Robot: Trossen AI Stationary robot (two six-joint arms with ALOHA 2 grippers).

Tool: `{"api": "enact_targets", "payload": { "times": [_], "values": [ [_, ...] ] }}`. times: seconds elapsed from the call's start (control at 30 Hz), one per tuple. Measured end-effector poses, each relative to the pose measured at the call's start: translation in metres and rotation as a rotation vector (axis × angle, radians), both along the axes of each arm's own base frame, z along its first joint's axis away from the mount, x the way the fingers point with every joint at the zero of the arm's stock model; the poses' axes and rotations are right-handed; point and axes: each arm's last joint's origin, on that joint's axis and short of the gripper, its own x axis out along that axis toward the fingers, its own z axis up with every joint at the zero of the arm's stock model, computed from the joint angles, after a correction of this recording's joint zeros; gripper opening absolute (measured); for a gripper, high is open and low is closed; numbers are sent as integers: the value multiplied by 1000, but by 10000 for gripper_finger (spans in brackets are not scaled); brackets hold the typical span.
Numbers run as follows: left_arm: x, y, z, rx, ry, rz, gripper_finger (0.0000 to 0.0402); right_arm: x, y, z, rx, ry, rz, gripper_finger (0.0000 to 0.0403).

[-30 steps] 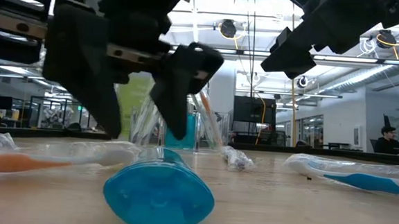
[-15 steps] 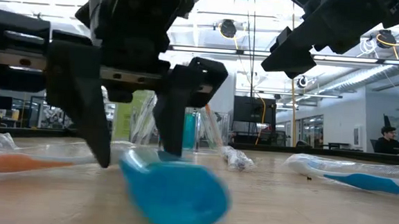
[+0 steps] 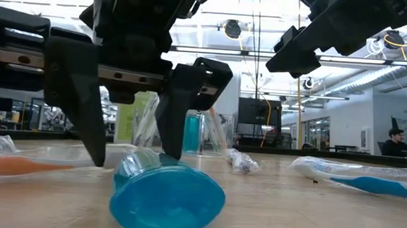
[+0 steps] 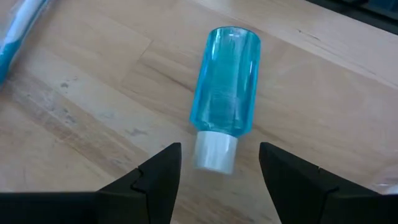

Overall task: Pick & Place toothbrushing station
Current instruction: Put the mouthwash into the transparent organizer

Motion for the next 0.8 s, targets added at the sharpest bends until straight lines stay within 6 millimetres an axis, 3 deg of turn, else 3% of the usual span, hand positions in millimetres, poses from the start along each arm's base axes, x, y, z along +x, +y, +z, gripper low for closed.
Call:
{"api": "enact_targets", "payload": {
  "times": [0.4,0.8],
  "values": [
    [-1,0,-1,9,10,6,216,0,0,0,0,0,0,224],
    [0,1,-1,-1,23,35,98,0,0,0,0,0,0,224]
  ]
}}
